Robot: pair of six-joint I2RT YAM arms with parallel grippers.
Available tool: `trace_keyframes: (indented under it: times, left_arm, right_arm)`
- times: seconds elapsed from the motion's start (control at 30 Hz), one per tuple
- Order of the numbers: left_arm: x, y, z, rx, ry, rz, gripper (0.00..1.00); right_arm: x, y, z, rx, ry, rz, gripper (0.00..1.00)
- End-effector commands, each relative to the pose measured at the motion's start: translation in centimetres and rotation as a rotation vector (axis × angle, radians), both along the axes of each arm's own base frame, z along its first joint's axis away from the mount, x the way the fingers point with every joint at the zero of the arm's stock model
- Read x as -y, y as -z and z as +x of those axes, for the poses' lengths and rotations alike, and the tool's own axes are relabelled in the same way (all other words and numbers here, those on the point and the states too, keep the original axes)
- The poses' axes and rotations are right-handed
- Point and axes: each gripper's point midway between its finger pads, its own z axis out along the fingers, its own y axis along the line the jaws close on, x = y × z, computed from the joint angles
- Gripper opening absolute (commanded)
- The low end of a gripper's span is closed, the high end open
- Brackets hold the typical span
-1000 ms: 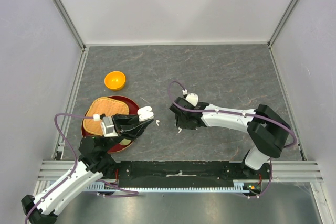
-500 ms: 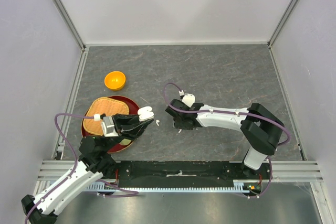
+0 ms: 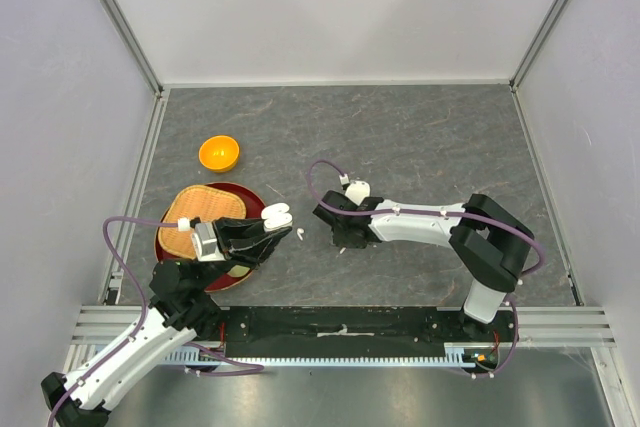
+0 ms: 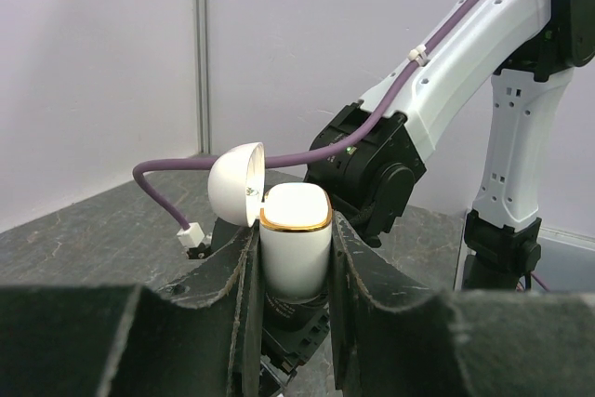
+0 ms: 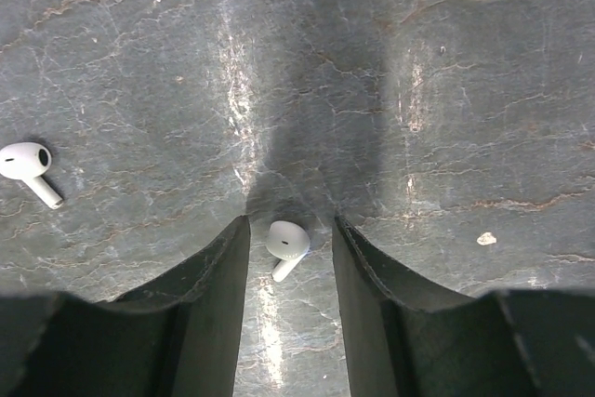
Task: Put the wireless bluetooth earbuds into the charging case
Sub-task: Pick up the earbud from the center of the board.
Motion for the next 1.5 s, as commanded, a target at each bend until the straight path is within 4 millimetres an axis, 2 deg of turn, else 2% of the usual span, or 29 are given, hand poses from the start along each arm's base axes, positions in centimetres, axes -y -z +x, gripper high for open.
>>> trace_keyframes:
  times: [0.0, 1.0, 1.47]
  left_arm:
    - [-0.4, -0.4, 0.2, 0.036, -0.035, -0.002, 0.02]
    - [-0.5, -0.2, 0.4, 0.024, -0.043, -0.004, 0.02]
    - [-0.4, 0.0, 0.4, 0.012, -0.038, -0.002, 0.02]
  right_arm:
    - [-0.8, -0.6, 0.5, 0.022, 0.006, 0.008, 0.47]
    - [-0.7, 0.3, 0.0, -0.004, -0.006, -0.006, 0.38]
    - [-0.5, 0.3, 0.0, -0.001, -0.011, -0.011, 0.25]
